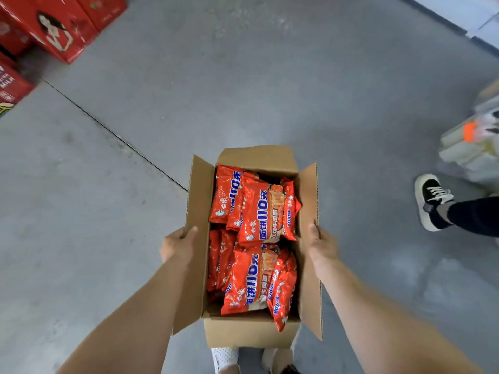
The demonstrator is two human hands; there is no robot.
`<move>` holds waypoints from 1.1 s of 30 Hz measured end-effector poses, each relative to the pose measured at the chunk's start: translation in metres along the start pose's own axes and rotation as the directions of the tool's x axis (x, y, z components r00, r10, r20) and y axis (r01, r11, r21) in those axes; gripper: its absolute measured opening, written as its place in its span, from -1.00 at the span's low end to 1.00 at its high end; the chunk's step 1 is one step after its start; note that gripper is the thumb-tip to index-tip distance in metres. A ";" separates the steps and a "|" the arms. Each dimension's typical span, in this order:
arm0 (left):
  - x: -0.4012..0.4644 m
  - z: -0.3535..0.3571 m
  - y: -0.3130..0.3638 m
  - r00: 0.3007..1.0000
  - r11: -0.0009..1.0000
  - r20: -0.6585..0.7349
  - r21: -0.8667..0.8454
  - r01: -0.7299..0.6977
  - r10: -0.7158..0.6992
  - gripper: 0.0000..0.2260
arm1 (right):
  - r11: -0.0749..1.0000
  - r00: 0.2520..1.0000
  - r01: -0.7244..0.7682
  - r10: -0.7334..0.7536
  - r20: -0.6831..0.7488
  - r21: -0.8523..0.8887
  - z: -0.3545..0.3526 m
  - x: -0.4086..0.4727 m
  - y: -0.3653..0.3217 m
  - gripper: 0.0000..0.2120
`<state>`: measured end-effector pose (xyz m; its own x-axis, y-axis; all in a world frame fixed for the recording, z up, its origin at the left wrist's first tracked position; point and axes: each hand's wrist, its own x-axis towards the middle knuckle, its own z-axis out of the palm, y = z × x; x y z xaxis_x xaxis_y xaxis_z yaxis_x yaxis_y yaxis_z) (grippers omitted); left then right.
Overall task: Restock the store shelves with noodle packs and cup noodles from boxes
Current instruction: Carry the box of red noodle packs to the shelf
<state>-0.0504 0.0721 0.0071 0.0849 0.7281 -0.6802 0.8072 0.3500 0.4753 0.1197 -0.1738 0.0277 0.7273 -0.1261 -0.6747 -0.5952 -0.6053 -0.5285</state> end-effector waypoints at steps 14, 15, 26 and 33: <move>-0.028 0.018 0.007 0.995 0.996 -0.082 -0.080 0.044 -0.051 -0.70 | 0.993 0.998 -0.067 0.066 -0.015 -0.095 -0.018 0.026 0.007 -0.57; -0.031 0.018 0.008 0.995 0.997 -0.088 -0.070 0.043 -0.049 -0.70 | 0.992 0.998 -0.053 0.050 -0.031 -0.112 -0.017 0.027 0.009 -0.58; -0.056 0.003 0.021 0.988 0.992 -0.138 -0.107 0.059 -0.074 -0.73 | 0.952 0.997 0.081 -0.077 0.024 -0.296 -0.027 0.018 -0.014 -0.63; -0.101 -0.038 0.063 0.990 0.993 -0.137 -0.119 0.008 -0.025 -0.85 | 0.941 0.992 0.125 -0.111 0.060 -0.315 -0.067 -0.006 -0.068 -0.58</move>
<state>-0.0303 0.0431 0.1272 -0.0160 0.7930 -0.6090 0.7329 0.4236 0.5324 0.1785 -0.1845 0.1023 0.7671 -0.0105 -0.6415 -0.3617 -0.8329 -0.4188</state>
